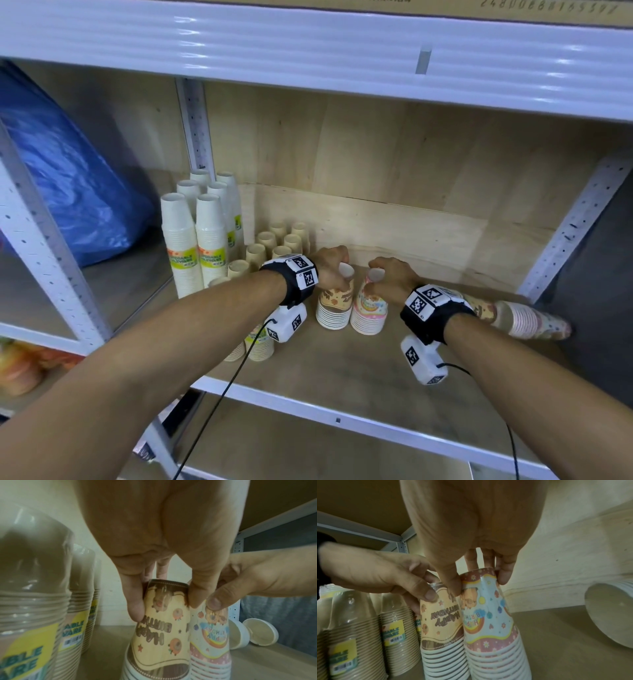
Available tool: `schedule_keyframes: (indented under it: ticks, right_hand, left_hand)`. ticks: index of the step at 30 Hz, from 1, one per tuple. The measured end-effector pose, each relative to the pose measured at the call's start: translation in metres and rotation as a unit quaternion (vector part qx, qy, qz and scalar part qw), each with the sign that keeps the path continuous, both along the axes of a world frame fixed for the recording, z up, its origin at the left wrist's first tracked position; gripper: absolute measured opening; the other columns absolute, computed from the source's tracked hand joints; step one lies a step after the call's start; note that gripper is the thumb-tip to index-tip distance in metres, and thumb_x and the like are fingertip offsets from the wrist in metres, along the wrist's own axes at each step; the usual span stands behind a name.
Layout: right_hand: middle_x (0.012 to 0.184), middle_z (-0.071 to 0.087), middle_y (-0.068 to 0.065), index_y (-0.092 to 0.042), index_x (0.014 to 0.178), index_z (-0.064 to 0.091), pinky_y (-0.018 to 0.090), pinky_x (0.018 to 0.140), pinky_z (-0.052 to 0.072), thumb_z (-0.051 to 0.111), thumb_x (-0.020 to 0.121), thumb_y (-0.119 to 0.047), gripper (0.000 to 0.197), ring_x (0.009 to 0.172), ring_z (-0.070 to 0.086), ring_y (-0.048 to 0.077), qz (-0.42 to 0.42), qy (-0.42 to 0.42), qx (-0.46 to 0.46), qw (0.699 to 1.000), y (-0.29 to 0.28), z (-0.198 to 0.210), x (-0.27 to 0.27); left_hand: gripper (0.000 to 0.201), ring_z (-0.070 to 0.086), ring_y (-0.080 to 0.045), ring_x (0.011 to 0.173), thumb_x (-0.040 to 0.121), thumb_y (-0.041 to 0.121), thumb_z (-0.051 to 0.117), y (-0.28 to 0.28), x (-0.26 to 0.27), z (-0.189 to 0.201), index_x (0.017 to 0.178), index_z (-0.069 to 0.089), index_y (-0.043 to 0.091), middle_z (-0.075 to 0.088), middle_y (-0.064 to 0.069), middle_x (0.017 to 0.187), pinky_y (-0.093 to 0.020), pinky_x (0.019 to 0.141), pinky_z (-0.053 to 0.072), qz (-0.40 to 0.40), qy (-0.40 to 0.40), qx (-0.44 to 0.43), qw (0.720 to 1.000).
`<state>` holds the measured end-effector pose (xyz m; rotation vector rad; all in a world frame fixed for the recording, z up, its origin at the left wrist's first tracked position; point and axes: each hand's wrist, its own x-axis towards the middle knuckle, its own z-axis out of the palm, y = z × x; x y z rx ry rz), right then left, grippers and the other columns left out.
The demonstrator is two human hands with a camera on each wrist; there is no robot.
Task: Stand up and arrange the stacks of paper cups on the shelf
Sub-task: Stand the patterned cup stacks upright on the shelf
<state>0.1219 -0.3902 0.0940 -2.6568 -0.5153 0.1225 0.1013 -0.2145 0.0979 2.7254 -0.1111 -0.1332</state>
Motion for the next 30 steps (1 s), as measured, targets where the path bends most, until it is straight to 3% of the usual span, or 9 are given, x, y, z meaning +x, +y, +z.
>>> schedule_keyframes:
  ticks: [9,13,15,19,25,30]
  right_hand:
    - [0.105,0.064,0.009,-0.008,0.103,0.065,0.041,0.084,0.053,0.074,0.075,-0.019,0.032,0.102,0.061,0.030,0.004,0.009,0.017,1.000,-0.002,0.001,0.001]
    - [0.137,0.053,0.009,-0.015,0.137,0.051,0.036,0.098,0.047,0.072,0.081,-0.035,0.063,0.123,0.053,0.027,-0.004,0.031,0.008,0.999,-0.009,0.007,-0.001]
    - [0.141,0.050,0.009,-0.016,0.144,0.043,0.032,0.099,0.043,0.070,0.084,-0.044,0.072,0.126,0.051,0.025,-0.002,0.035,0.010,0.999,-0.016,0.014,-0.002]
    - [0.140,0.050,0.005,-0.018,0.145,0.043,0.027,0.093,0.040,0.069,0.079,-0.058,0.081,0.125,0.051,0.022,-0.033,0.029,0.036,0.998,-0.041,0.026,-0.004]
    - [0.139,0.052,0.006,-0.022,0.140,0.048,0.031,0.101,0.044,0.062,0.089,-0.027,0.053,0.122,0.053,0.023,-0.111,-0.011,0.003,0.994,-0.101,0.027,0.004]
    - [0.131,0.058,0.012,-0.016,0.131,0.054,0.040,0.101,0.047,0.063,0.089,-0.032,0.046,0.119,0.056,0.029,-0.173,0.014,-0.033,0.984,-0.159,0.024,0.005]
  left_hand:
    - [0.053,0.054,-0.021,0.098,0.078,0.027,0.076,-0.002,0.002,0.007,0.124,0.050,0.019,0.056,-0.002,0.119,-0.029,0.073,0.046,-0.014,0.012,0.028,0.999]
    - [0.053,0.052,-0.017,0.097,0.082,0.028,0.072,-0.006,0.004,0.016,0.130,0.050,0.021,0.053,0.000,0.124,-0.026,0.072,0.044,-0.020,0.015,0.042,0.999]
    - [0.050,0.053,-0.017,0.095,0.084,0.030,0.070,-0.010,0.008,0.024,0.129,0.051,0.022,0.055,0.000,0.123,-0.025,0.070,0.042,-0.023,0.006,0.049,0.999]
    - [0.047,0.054,-0.018,0.095,0.082,0.038,0.070,-0.026,0.017,0.040,0.124,0.054,0.025,0.055,0.000,0.117,-0.027,0.073,0.042,-0.043,-0.011,0.044,0.998]
    - [0.042,0.057,-0.020,0.102,0.084,0.035,0.066,-0.074,0.029,0.054,0.123,0.055,0.027,0.054,0.001,0.118,-0.030,0.084,0.049,-0.088,-0.026,0.036,0.995]
    - [0.042,0.055,-0.021,0.109,0.085,0.035,0.068,-0.123,0.038,0.048,0.125,0.055,0.027,0.052,-0.001,0.127,-0.031,0.088,0.046,-0.142,-0.027,0.032,0.989]
